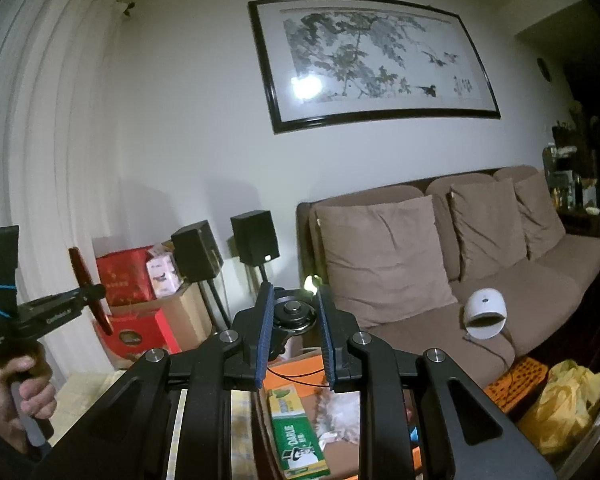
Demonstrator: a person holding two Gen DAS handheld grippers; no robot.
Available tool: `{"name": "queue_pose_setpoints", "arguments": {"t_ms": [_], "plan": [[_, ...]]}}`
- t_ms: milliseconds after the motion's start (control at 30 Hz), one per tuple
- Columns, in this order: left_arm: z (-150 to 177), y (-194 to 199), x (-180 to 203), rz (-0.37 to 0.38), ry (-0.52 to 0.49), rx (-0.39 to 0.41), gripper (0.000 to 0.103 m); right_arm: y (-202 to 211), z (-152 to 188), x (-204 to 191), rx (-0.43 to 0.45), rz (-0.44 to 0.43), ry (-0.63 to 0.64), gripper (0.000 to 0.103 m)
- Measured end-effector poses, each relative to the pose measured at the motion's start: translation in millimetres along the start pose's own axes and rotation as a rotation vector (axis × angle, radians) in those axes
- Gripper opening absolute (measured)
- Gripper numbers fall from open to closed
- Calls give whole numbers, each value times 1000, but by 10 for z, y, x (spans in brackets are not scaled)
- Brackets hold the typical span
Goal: Organize objects
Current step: 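Carry the red cylinder with the left tool while the right tool carries the black cable toward the box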
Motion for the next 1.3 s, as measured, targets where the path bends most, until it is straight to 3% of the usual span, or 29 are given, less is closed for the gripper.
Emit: {"name": "queue_pose_setpoints", "arguments": {"t_ms": [1300], "plan": [[339,-526,480,76,-26,-110,19,-322,221,269,-84,59,-51,20]]}}
Point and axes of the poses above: each gripper's, at about its wrist camera, not at the fingertips, and y roughly against the way its jaws point, x to its right, z to its underside, the point moved 5 cm from there along -y, roughly the way its jaws point, and after that the axes turned 11 degrees about y, right-handed, at the moved point
